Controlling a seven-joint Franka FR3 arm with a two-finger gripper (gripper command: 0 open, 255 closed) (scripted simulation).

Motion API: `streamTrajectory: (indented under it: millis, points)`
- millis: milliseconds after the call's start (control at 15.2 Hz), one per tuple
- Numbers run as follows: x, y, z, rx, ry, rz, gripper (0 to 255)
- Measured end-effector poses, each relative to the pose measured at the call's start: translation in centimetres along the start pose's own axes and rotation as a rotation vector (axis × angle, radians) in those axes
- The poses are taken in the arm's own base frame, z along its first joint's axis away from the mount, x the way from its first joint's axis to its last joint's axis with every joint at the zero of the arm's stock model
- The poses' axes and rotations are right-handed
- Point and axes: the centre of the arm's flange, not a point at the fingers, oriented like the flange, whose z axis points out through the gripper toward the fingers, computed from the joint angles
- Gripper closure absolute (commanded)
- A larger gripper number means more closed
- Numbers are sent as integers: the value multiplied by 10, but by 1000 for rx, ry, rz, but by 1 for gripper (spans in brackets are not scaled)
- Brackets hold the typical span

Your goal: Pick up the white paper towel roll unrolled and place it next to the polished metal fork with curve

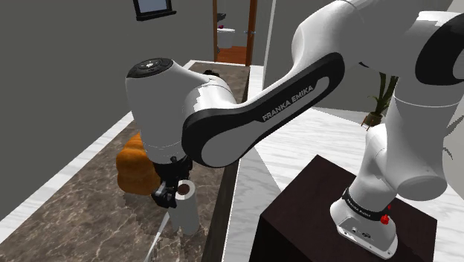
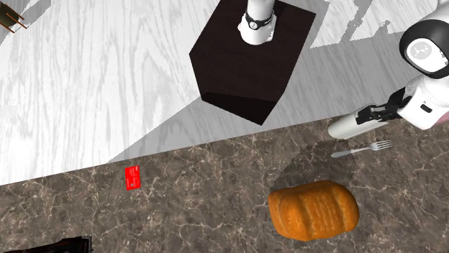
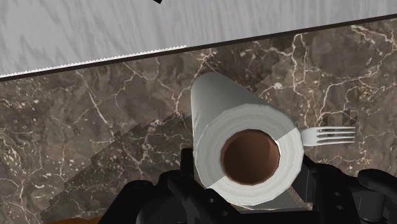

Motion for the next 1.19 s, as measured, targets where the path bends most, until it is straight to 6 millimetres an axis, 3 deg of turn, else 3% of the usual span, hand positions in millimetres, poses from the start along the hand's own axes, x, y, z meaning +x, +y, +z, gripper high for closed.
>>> streamTrajectory:
  millis: [264,330,726,990,1188]
  points:
    - [0,0,1,0,0,0,255]
    - [0,0,1,0,0,0,0]
    - [0,0,1,0,1,0,0]
    - [1,-3,-39,1,2,0,0]
    - [0,0,-48,0,1,0,0]
